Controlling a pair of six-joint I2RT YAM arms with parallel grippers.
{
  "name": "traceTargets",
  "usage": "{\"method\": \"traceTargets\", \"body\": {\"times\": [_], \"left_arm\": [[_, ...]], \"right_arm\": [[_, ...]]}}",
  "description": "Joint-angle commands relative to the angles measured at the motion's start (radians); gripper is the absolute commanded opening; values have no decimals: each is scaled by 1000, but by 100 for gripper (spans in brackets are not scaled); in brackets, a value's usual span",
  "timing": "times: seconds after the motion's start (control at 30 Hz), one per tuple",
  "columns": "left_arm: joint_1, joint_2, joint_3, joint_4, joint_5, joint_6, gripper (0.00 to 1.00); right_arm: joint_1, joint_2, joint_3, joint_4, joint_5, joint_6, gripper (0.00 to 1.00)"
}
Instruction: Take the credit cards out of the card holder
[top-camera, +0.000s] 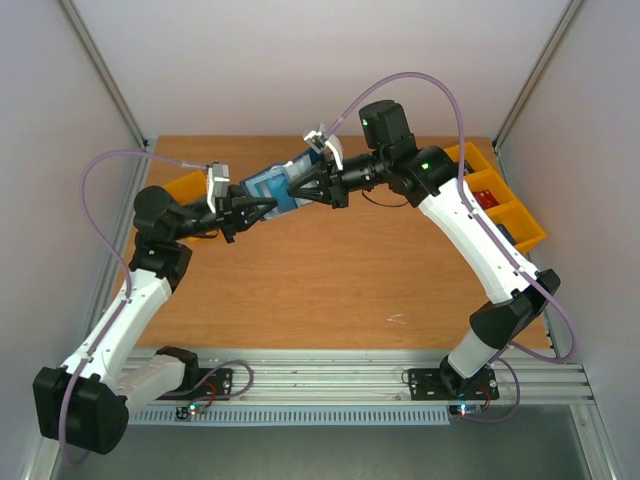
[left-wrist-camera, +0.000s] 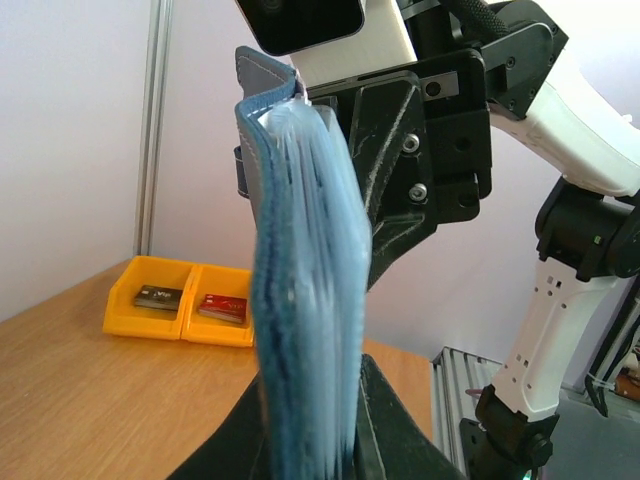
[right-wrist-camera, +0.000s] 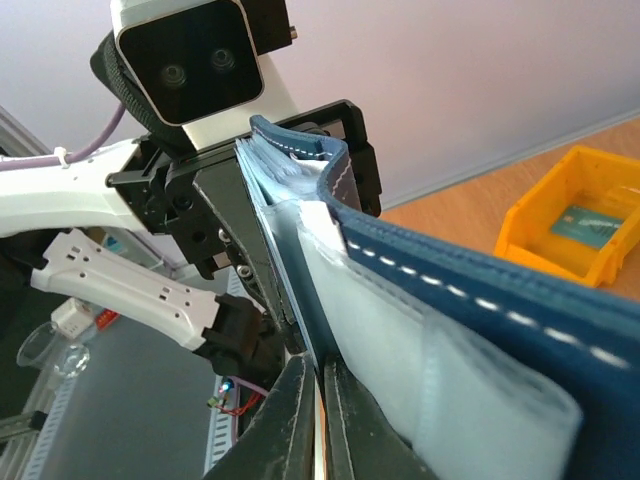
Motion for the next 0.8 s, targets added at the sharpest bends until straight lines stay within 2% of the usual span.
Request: {"method": "traceTargets", "body": {"times": [0.0, 0.07, 0.2, 0.4, 0.53, 0.77], "left_arm": [[-36, -19, -12, 61, 46, -7, 0], [-36, -25, -21, 68, 35, -5, 1], [-36, -37, -38, 66, 21, -11, 14], [-37, -43, -59, 70, 2, -35, 22], [-35, -47, -61, 67, 3, -37, 31], [-35, -42, -62, 69, 0, -40, 31]], "right_arm": [[32, 17, 18, 9, -68, -24, 1], [23, 14, 12, -2, -65, -25, 1], [6, -4, -5, -14, -62, -25, 1], [-14, -27, -18, -8, -65, -25, 1], [-29, -27, -16, -19, -68, -30, 1], [-39, -19, 6, -76, -76, -64, 1]]}}
